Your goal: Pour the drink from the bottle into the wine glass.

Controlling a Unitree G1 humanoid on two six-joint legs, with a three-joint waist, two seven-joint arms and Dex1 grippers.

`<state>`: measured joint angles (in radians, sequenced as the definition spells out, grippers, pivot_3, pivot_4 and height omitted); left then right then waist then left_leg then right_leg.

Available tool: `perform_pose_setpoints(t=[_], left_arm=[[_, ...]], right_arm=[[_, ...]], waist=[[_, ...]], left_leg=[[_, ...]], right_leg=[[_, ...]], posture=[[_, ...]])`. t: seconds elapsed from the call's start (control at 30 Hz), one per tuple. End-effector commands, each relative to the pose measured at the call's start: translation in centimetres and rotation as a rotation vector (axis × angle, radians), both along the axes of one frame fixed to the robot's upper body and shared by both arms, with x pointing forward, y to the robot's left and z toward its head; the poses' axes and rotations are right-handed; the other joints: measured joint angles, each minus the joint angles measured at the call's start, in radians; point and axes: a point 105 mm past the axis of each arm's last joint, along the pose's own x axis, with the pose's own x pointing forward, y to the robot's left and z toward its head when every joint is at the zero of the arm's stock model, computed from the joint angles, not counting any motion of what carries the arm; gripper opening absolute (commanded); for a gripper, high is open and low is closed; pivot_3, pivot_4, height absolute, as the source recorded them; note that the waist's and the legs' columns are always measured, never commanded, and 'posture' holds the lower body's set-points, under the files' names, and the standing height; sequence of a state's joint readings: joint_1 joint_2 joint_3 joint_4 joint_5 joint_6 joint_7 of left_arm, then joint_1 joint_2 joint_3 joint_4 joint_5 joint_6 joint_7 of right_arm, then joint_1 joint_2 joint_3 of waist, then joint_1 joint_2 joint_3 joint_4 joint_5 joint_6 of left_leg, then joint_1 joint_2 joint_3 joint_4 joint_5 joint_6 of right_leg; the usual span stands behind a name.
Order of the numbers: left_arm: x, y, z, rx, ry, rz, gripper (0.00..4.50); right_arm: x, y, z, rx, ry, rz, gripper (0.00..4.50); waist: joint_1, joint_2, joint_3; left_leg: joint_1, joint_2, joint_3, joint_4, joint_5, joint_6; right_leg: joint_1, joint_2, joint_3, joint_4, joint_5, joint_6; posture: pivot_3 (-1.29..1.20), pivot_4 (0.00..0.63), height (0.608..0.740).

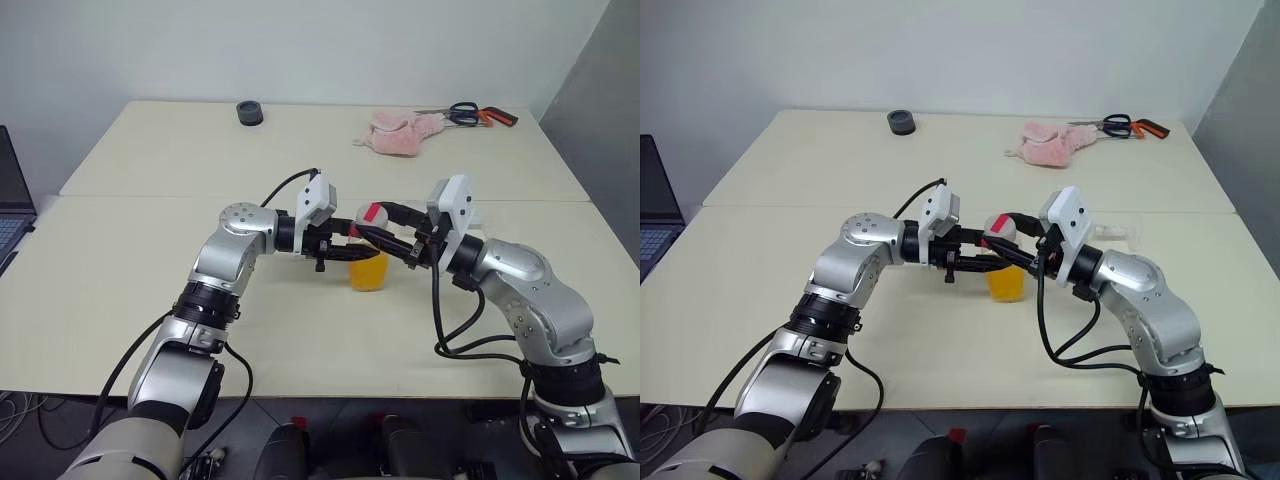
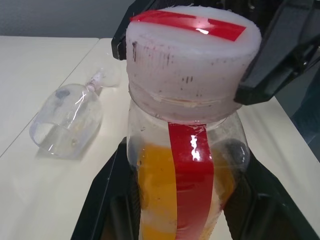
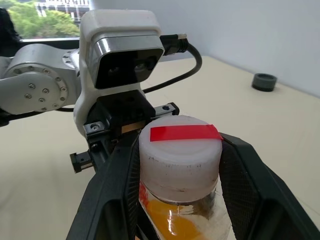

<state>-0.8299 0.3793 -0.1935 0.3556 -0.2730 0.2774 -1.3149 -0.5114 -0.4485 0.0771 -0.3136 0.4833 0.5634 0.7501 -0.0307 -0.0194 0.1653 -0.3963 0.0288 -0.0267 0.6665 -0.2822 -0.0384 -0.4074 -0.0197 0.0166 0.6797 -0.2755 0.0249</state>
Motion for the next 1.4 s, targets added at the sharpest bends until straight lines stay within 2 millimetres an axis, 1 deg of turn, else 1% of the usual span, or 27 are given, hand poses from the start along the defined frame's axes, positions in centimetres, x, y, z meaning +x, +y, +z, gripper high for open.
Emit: perform_pose_setpoints(t=[0.03, 0.23, 0.37, 0.43, 0.5, 0.57, 0.6, 0.73, 0.87, 0.93, 1.07, 1.17, 1.27, 1.4], left_arm=[[-0.4, -0.4, 2.3, -0.022, -0.079, -0.051, 1.71], [-0.6, -0.4, 2.1, -0.005, -0.092, -0.074, 1.69], [-0.2, -0.5, 2.3, -0.004, -0.109, -0.063, 1.69], [-0.1, -0.4, 2.3, -0.004, -0.117, -0.058, 1.69], [0.0, -0.4, 2.3, -0.007, -0.128, -0.048, 1.69], [0.2, -0.4, 2.4, -0.010, -0.138, -0.039, 1.69], [0.2, -0.5, 2.4, -0.013, -0.141, -0.033, 1.69], [0.3, -0.5, 2.3, -0.020, -0.141, -0.021, 1.69], [0.1, -0.3, 1.9, -0.020, -0.129, -0.021, 1.69], [0.1, -0.3, 1.8, -0.018, -0.128, -0.020, 1.69], [0.2, -0.2, 1.7, -0.015, -0.127, -0.018, 1.69], [0.3, -0.3, 1.7, -0.013, -0.126, -0.018, 1.69], [0.4, -0.5, 1.7, -0.011, -0.128, -0.022, 1.69], [0.4, -0.6, 1.7, -0.010, -0.130, -0.028, 1.69]], right_arm=[[-0.6, 0.1, 0.0, -0.010, 0.033, 0.097, 1.87], [-0.7, -0.5, 0.2, 0.003, 0.109, 0.166, 1.87], [-0.2, -0.7, 0.4, -0.035, 0.053, 0.132, 1.87], [0.0, -0.7, 0.6, -0.039, 0.029, 0.109, 2.59], [-0.2, -0.6, 0.5, -0.049, 0.008, 0.104, 3.17], [-0.4, -0.5, 0.4, -0.052, -0.007, 0.094, 3.93], [-0.4, -0.5, 0.4, -0.051, -0.012, 0.088, 4.21], [-0.5, -1.0, 0.6, -0.064, -0.076, 0.012, 4.23], [-0.9, -2.1, 1.9, -0.046, -0.152, -0.103, 4.23], [-1.3, -2.3, 2.2, -0.053, -0.180, -0.138, 4.23], [-2.8, -1.1, 2.7, -0.053, -0.230, -0.153, 4.23], [-3.5, 0.0, 2.7, -0.054, -0.246, -0.153, 4.23], [-3.1, 0.8, 2.1, -0.063, -0.265, -0.188, 4.23], [-2.2, 0.7, 2.6, -0.046, -0.315, -0.273, 4.23]], waist=[[0.000, 0.000, 0.000], [0.000, 0.000, 0.000], [0.001, 0.000, 0.000], [0.001, 0.000, 0.000], [0.001, 0.000, 0.000], [0.001, 0.000, 0.000], [0.001, 0.000, 0.000], [0.001, 0.000, 0.000], [0.001, 0.000, 0.000], [0.001, 0.000, 0.000], [0.001, 0.000, 0.000], [0.000, 0.000, 0.000], [0.000, 0.000, 0.000], [0.001, 0.000, 0.000]], left_leg=[[0.000, 0.000, 0.000, 0.000, 0.000, 0.000], [0.000, 0.000, 0.000, 0.000, 0.000, 0.000], [0.000, 0.000, 0.000, 0.000, 0.000, 0.000], [0.000, 0.000, 0.000, 0.000, 0.000, 0.000], [0.000, 0.000, 0.000, 0.000, 0.000, 0.000], [0.000, 0.000, 0.000, 0.000, 0.000, 0.000], [0.000, 0.000, 0.000, 0.000, 0.000, 0.000], [0.000, 0.000, 0.000, 0.000, 0.000, 0.000], [0.000, 0.000, 0.000, 0.000, 0.000, 0.000], [0.000, 0.000, 0.000, 0.000, 0.000, 0.000], [0.000, 0.000, 0.000, 0.000, 0.000, 0.000], [0.000, 0.000, 0.000, 0.000, 0.000, 0.000], [0.000, 0.000, 0.000, 0.001, 0.000, 0.000], [0.000, 0.000, 0.000, 0.001, 0.000, 0.000]], right_leg=[[0.000, 0.000, 0.000, 0.000, 0.000, 0.000], [0.000, 0.000, 0.000, 0.000, 0.000, 0.000], [0.000, 0.000, 0.000, 0.000, 0.000, 0.000], [0.000, 0.000, 0.000, 0.000, 0.000, 0.000], [0.000, 0.000, 0.000, 0.000, 0.000, 0.000], [0.000, 0.000, 0.000, 0.000, 0.000, 0.000], [0.000, 0.000, 0.000, 0.000, 0.000, 0.000], [0.000, 0.000, 0.000, 0.000, 0.000, 0.000], [0.000, 0.000, 0.000, 0.000, 0.000, 0.000], [0.000, 0.000, 0.000, 0.000, 0.000, 0.000], [0.000, 0.000, 0.000, 0.000, 0.000, 0.000], [0.000, 0.000, 0.000, 0.001, 0.000, 0.000], [0.000, 0.000, 0.000, 0.001, 0.000, 0.000], [0.000, 0.000, 0.000, 0.001, 0.000, 0.000]], posture=[[0.00, 0.150, 0.740], [0.00, 0.150, 0.740], [0.00, 0.150, 0.740], [0.00, 0.150, 0.740], [0.00, 0.150, 0.740], [0.00, 0.150, 0.740], [0.00, 0.150, 0.740], [0.00, 0.150, 0.740], [0.00, 0.150, 0.740], [0.00, 0.150, 0.740], [0.00, 0.150, 0.740], [0.00, 0.150, 0.740], [0.00, 0.150, 0.740], [0.00, 0.150, 0.740]])
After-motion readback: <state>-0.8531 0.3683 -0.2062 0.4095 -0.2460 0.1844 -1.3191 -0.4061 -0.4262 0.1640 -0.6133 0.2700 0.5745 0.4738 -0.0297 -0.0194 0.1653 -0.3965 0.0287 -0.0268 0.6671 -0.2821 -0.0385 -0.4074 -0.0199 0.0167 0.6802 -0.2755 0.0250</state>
